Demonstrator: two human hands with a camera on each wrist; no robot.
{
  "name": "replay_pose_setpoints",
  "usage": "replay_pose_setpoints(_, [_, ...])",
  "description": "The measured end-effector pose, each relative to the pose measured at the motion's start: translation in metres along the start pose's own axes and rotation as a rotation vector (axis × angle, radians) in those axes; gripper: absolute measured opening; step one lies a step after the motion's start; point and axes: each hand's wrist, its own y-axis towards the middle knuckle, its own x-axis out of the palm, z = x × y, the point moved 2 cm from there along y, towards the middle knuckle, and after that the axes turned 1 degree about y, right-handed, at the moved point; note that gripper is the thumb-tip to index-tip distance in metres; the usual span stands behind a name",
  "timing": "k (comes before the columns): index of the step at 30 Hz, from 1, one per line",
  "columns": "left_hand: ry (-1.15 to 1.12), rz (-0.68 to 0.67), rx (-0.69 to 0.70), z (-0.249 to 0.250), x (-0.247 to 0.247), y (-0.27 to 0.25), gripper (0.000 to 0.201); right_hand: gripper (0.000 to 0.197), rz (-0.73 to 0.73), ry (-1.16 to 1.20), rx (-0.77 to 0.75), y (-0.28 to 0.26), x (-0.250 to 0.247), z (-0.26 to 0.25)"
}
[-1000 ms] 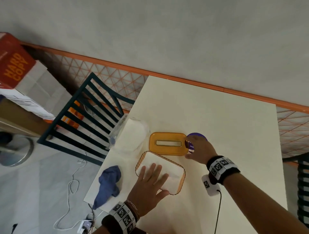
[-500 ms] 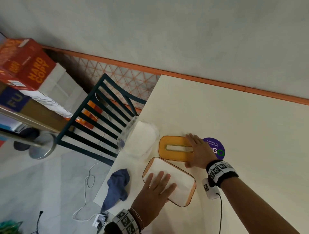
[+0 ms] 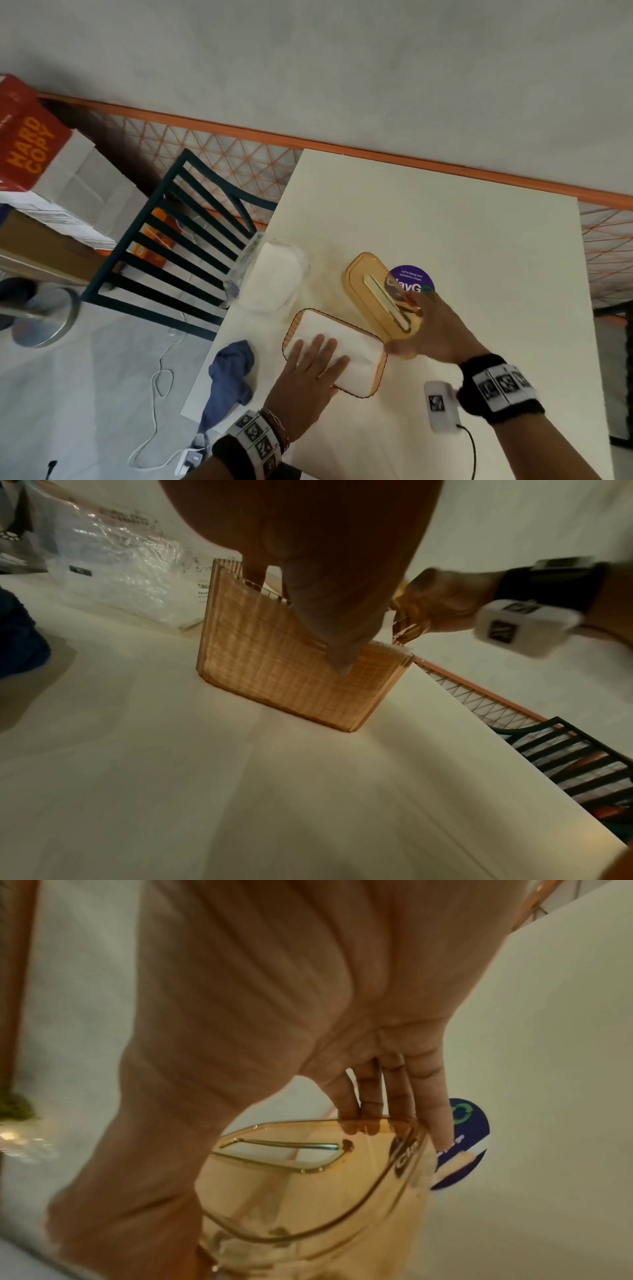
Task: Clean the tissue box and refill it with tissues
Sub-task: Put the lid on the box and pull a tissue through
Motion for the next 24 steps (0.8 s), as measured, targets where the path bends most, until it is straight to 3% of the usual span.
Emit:
replay_pose_setpoints(3, [-0.032,0.057,0.028,-0.002,-0.002,-0.001,0.068,0.105,-0.018,0.006,-0.11,-0.05,0.017,-0.031])
replay_pose_setpoints(6, [-0.118,0.11,0.069,-0.006,-0.005,-0.003,0.067,0.106,0.018,-0.169,-0.194,-0.07,0.051,-0.053])
replay_pose_setpoints(10, [-0.157,0.129,0.1,-0.017,-0.004,-0.007,0.053,0.121,0.064,-0.215,-0.11,-0.062,0.08,-0.05])
replay_pose_setpoints(15, [-0.09,0.134,0.163,-0.041,0.001,-0.02,0.066,0.124,0.083,-0.256,-0.043,-0.061,0.086,-0.06])
replay_pose_setpoints(19, [-0.147,0.281,0.156,-0.066,-0.007,-0.038,0.045,0.125,0.066,-0.292,-0.01,-0.058,0.089,-0.066])
replay_pose_setpoints(21, [-0.237,0.37,0.064,-0.082,-0.009,-0.046,0.029,0.126,0.054,-0.312,-0.004,-0.056,0.09,-0.068])
replay_pose_setpoints(24, [-0.535,0.381,-0.286,-0.1,-0.022,-0.049,0.018,0.126,0.043,-0.344,0.007,-0.054,0.093,-0.072])
